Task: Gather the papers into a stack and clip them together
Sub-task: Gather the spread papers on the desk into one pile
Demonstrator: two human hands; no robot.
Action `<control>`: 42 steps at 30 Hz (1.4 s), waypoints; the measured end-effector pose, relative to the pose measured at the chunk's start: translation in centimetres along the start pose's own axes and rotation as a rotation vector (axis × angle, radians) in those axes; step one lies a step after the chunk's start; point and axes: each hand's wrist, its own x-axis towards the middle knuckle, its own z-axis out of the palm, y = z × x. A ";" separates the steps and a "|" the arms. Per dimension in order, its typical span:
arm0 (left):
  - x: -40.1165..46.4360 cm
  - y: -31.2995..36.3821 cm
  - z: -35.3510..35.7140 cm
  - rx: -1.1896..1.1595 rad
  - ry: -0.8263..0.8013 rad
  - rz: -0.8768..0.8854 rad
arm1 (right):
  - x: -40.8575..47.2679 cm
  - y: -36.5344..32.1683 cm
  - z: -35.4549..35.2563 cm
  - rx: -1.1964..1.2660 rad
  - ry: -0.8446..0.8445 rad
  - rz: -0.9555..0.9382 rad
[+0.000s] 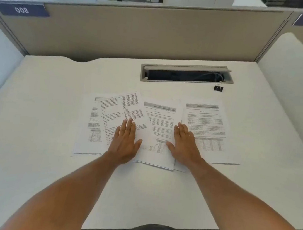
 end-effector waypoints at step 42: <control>-1.1 -0.3 0.4 -0.300 0.005 -0.499 | 3.9 -4.8 -1.7 0.953 0.135 0.752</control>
